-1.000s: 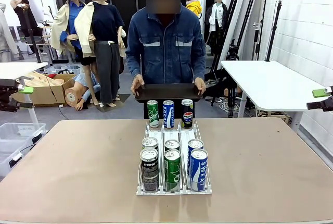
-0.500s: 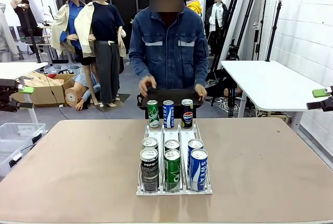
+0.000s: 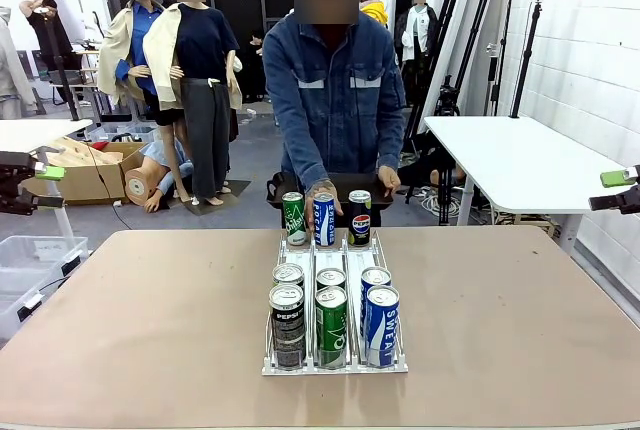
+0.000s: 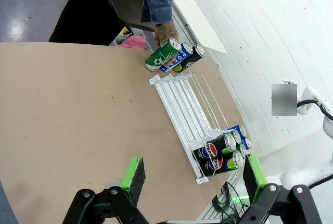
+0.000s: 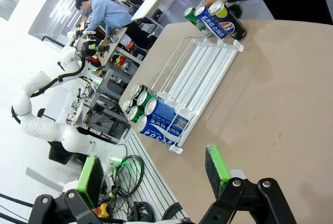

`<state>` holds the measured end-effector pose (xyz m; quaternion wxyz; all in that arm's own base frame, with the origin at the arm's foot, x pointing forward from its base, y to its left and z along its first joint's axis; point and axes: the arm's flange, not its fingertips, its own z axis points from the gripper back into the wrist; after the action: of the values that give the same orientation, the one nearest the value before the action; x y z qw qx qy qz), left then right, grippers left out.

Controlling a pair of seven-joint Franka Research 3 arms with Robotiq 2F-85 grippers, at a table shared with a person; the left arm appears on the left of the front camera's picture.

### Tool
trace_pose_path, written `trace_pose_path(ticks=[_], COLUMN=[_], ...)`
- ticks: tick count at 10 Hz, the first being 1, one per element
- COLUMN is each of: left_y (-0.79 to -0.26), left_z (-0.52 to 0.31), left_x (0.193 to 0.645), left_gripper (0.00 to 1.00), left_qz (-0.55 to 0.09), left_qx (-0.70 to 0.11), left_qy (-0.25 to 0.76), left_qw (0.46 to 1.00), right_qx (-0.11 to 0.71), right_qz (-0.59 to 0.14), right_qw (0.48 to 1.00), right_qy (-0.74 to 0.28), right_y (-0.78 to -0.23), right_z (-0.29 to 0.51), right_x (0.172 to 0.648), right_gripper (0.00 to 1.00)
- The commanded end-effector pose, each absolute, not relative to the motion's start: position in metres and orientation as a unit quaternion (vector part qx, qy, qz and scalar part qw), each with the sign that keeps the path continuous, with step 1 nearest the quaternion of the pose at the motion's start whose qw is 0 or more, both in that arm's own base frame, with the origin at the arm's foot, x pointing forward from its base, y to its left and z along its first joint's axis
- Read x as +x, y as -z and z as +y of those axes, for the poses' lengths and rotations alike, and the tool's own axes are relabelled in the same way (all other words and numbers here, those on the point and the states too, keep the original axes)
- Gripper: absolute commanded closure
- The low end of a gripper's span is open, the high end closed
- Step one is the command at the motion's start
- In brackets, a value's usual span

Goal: Retrieve and hand over the desired beverage to the person.
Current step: Pick up a can of the same type that the person held from the Automatic Can Dispenser.

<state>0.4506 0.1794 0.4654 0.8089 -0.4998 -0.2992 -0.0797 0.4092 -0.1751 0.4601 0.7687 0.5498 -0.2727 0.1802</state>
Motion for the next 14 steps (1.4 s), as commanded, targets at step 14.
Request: trace_pose_path(ticks=[14], left_y=[-0.4651], left_z=[0.1807], left_x=[0.4500], left_gripper=[0.00], left_qz=[-0.297], left_qx=[-0.497], left_qy=[0.079], left_qw=[0.812], right_qx=[0.551], right_qz=[-0.273], right_qw=[0.767], right_qy=[-0.179], right_y=[-0.4587], right_z=[-0.1750], right_x=[0.4082], right_gripper=[0.00])
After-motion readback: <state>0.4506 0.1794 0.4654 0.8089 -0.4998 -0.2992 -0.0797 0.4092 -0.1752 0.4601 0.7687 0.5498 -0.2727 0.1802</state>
